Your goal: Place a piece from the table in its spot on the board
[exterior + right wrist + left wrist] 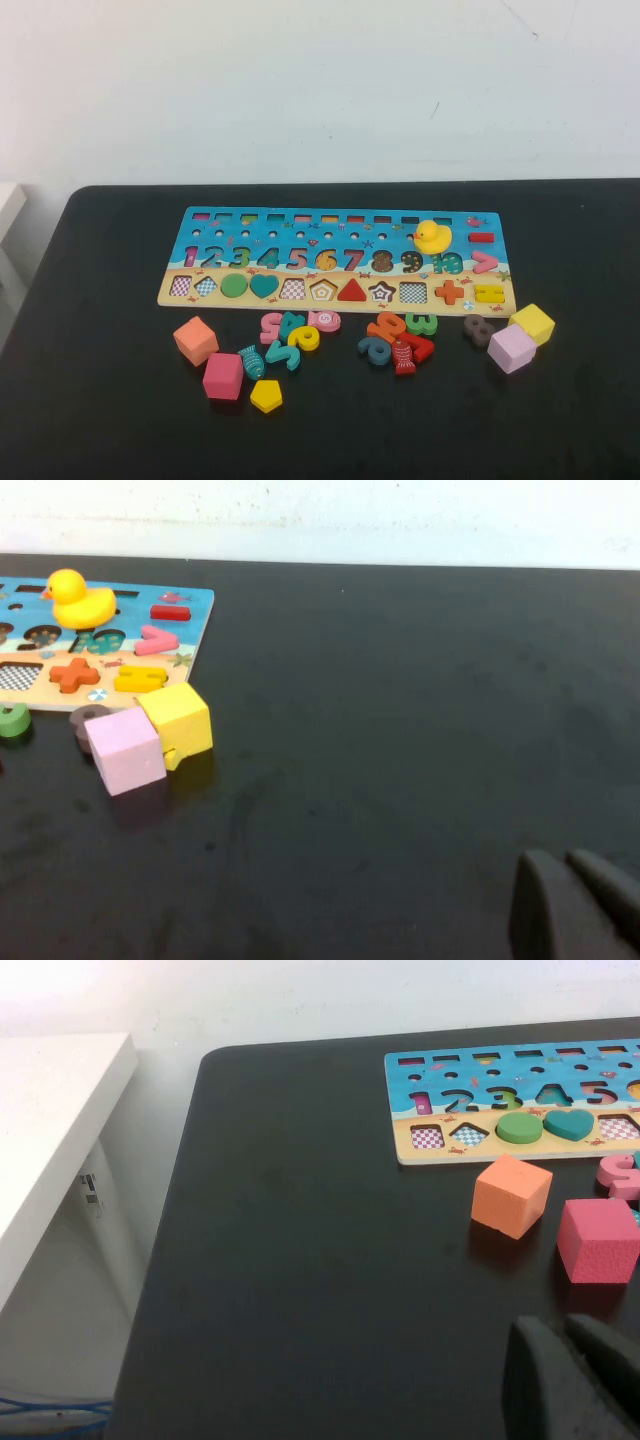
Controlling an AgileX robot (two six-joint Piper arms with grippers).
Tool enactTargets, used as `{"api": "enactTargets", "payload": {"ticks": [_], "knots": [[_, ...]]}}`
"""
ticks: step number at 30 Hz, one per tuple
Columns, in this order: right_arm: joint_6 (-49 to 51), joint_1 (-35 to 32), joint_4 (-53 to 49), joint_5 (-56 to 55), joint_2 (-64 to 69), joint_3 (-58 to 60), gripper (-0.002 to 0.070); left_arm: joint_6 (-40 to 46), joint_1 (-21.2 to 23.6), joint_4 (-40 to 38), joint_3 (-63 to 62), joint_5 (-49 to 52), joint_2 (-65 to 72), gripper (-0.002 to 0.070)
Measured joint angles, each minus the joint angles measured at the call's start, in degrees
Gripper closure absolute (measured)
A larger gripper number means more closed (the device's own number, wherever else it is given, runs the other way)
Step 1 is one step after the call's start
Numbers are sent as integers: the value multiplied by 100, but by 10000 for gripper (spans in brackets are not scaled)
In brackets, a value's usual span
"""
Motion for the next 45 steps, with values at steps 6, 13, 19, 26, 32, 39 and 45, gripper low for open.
{"api": "enactTargets", "payload": {"ticks": [6,13,19,26,32,39,45], "knots": [[0,0,0,0,0,0,657,0,0,0,0,0,0,676],[0,0,0,0,0,0,657,19,0,0,0,0,0,676],[0,0,0,0,0,0,657,19,0,0,0,0,0,676],[0,0,0,0,0,0,657,19,0,-170,0,0,0,676],[0,0,0,0,0,0,657,-499,0,-2585,11,-99,0,676],[0,0,0,0,0,0,657,-672,0,-4852,11,-444,0,676],[0,0,0,0,0,0,657,-666,3,-5485,11,-1432,0,676]]}}
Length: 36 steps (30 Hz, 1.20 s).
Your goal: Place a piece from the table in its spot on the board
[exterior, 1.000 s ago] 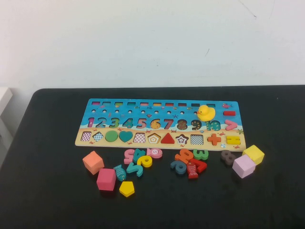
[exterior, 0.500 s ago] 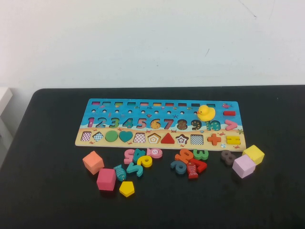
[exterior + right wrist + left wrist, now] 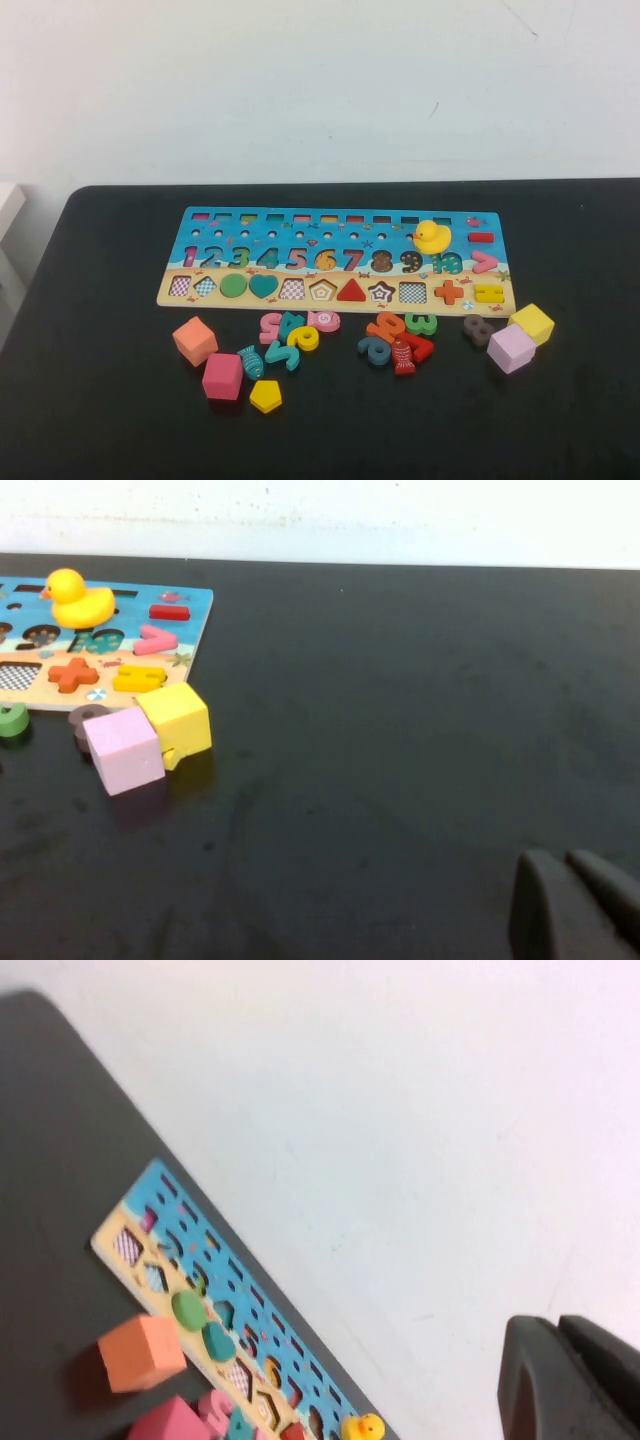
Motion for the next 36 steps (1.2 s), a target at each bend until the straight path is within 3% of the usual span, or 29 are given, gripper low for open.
{"api": "enactTargets", "payload": {"ticks": [3,6,13,16,24,28,32,36], "knots": [[0,0,0,0,0,0,657,359,0,-52,0,0,0,676],[0,0,0,0,0,0,657,1101,0,233,-164,820,0,676],[4,0,0,0,0,0,657,1885,0,2517,-1955,3281,1184,676],[4,0,0,0,0,0,657,2413,0,3103,-2794,3944,1902,676],[4,0,0,0,0,0,657,3744,0,3198,-4762,4413,3606,676],[4,0,0,0,0,0,657,4335,-24,3212,-5823,5684,5095,676],[4,0,0,0,0,0,657,4349,-398,3454,-6579,6296,6252,676],[4,0,0,0,0,0,657,4199,-1086,3902,-7061,6458,7118,676]]}}
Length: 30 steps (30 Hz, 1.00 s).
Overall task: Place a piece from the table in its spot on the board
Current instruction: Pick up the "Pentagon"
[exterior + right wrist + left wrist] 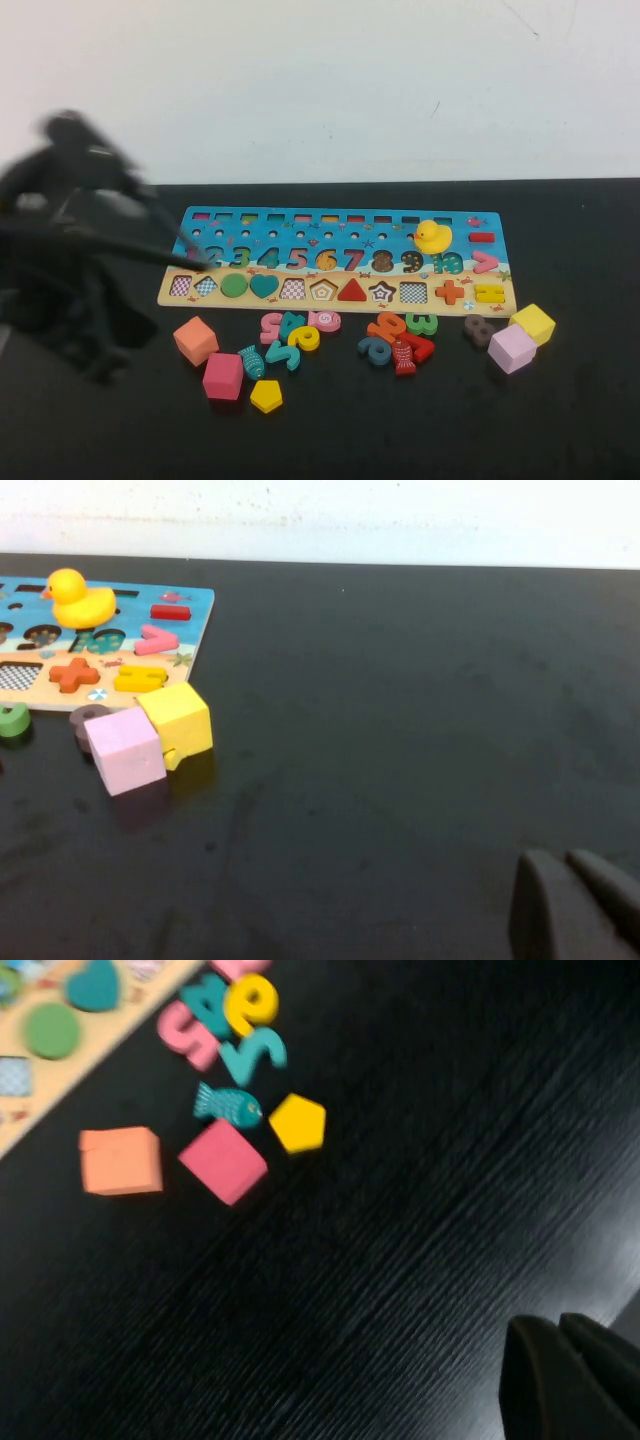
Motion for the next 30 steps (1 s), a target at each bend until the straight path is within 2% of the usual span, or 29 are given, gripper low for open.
{"api": "enactTargets", "payload": {"ticks": [6,10,14,21,24,30], "knots": [[0,0,0,0,0,0,657,-955,-1213,1077,-345,-92,1095,676],[0,0,0,0,0,0,657,-1462,-1834,1531,-489,-189,1803,676],[0,0,0,0,0,0,657,-1582,-2123,1623,-545,-340,2506,676],[0,0,0,0,0,0,657,-2212,-2161,1998,-545,-932,3456,660],[0,0,0,0,0,0,658,-2548,-2161,2189,-545,-1144,3698,596],[0,0,0,0,0,0,657,-2918,-1850,1896,-545,-1646,4011,339]]}}
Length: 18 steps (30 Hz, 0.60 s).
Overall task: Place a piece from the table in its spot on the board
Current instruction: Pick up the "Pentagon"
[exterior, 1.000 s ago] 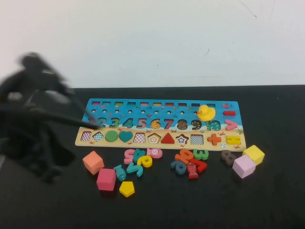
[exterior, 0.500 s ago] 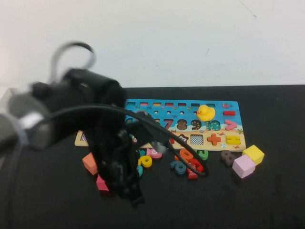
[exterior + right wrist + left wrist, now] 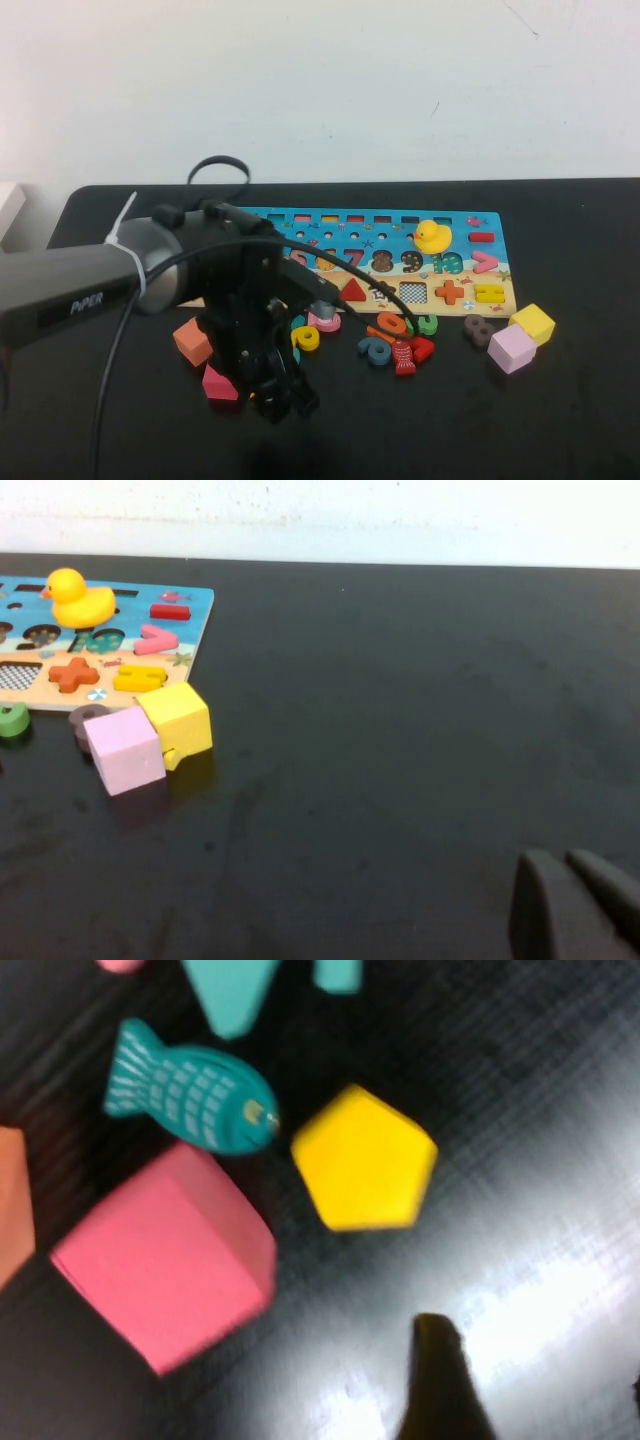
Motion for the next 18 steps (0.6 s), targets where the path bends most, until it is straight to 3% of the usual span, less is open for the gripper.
{"api": "enactTargets", "payload": {"ticks": [4,18], "knots": [[0,0,0,0,0,0,657,-12,269,-284,0,-381,175,270],[0,0,0,0,0,0,657,-12,399,-483,0,-933,645,264]]}}
